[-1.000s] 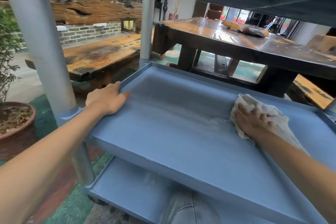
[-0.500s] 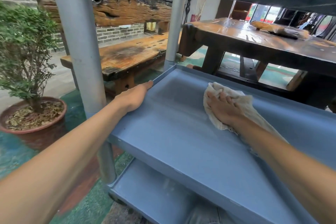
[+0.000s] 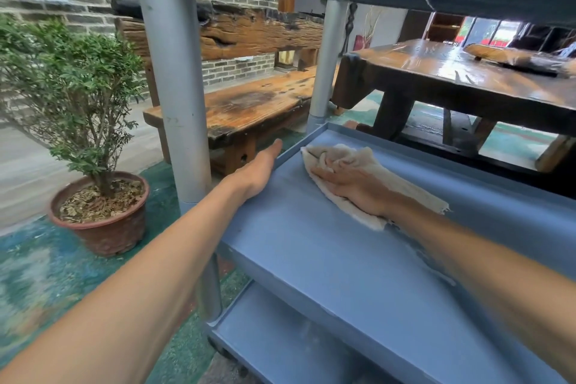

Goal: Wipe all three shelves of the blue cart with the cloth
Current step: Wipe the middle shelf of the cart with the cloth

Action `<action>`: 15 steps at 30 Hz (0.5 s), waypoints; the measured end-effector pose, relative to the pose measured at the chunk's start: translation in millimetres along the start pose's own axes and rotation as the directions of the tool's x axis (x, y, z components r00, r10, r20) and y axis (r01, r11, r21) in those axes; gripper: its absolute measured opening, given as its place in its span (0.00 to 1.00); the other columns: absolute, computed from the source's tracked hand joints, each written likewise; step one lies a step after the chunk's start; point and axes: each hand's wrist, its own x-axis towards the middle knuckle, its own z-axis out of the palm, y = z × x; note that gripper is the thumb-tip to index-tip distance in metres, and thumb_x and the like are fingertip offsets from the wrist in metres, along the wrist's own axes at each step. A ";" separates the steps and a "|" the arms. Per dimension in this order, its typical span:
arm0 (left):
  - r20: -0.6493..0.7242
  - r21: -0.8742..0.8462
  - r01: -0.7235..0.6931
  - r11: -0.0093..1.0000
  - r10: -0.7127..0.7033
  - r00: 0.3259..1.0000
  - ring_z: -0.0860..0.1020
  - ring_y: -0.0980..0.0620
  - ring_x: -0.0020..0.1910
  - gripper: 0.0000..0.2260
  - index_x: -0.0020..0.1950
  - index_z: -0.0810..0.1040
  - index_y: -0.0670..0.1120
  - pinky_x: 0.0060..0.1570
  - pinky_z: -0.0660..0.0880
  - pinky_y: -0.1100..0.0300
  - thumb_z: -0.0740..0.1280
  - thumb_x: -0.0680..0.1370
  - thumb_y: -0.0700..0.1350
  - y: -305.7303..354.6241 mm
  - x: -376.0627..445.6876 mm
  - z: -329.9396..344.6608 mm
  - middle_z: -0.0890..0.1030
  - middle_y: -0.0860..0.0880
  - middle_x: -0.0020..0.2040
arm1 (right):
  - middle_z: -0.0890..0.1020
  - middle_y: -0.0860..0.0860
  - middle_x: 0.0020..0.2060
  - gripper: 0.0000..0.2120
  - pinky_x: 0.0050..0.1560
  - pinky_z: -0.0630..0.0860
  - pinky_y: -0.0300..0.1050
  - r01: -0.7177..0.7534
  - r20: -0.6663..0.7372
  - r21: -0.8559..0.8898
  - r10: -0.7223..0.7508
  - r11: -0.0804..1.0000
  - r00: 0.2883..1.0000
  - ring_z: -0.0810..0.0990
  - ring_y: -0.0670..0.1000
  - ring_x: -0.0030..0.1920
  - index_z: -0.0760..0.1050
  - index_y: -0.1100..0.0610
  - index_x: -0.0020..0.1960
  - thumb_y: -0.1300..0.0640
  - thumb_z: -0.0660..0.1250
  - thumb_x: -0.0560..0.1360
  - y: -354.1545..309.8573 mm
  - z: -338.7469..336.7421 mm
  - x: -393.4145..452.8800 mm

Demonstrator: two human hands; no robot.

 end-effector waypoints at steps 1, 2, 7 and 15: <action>0.012 0.003 -0.022 1.000 0.022 1.000 0.70 0.44 0.73 0.60 0.72 0.71 0.62 0.73 0.61 0.43 0.51 0.45 0.89 1.7 -0.1 -1.1 0.69 0.50 0.77 | 0.60 0.32 0.75 0.21 0.73 0.55 0.41 -0.004 -0.009 0.011 0.004 1.000 1.000 0.57 0.38 0.74 0.58 0.32 0.79 0.41 0.47 0.87 -4.6 -5.1 -4.8; 0.022 0.038 -0.009 0.999 0.008 1.000 0.69 0.44 0.73 0.61 0.73 0.71 0.62 0.74 0.61 0.44 0.49 0.46 0.89 9.2 -12.0 -3.4 0.68 0.50 0.77 | 0.66 0.31 0.72 0.19 0.70 0.62 0.42 -0.031 -0.039 0.084 0.035 0.996 0.999 0.65 0.39 0.71 0.63 0.31 0.76 0.38 0.49 0.86 -10.7 -13.7 -8.1; 0.025 0.137 -0.022 0.990 0.019 1.000 0.66 0.42 0.75 0.50 0.75 0.69 0.63 0.75 0.60 0.45 0.44 0.58 0.84 39.0 -83.2 -11.4 0.66 0.48 0.78 | 0.74 0.52 0.69 0.21 0.65 0.70 0.52 -0.441 -0.254 0.506 0.617 0.741 0.745 0.73 0.56 0.68 0.69 0.52 0.74 0.48 0.58 0.83 -17.3 -21.2 54.8; 0.034 0.377 -0.125 0.918 0.122 0.992 0.58 0.42 0.79 0.28 0.81 0.55 0.60 0.74 0.54 0.51 0.40 0.82 0.66 50.0 -103.9 -15.0 0.57 0.46 0.82 | 0.56 0.65 0.79 0.33 0.73 0.50 0.77 -0.716 -0.044 0.253 0.747 0.650 0.663 0.51 0.74 0.77 0.62 0.48 0.78 0.38 0.47 0.76 -35.5 20.4 93.7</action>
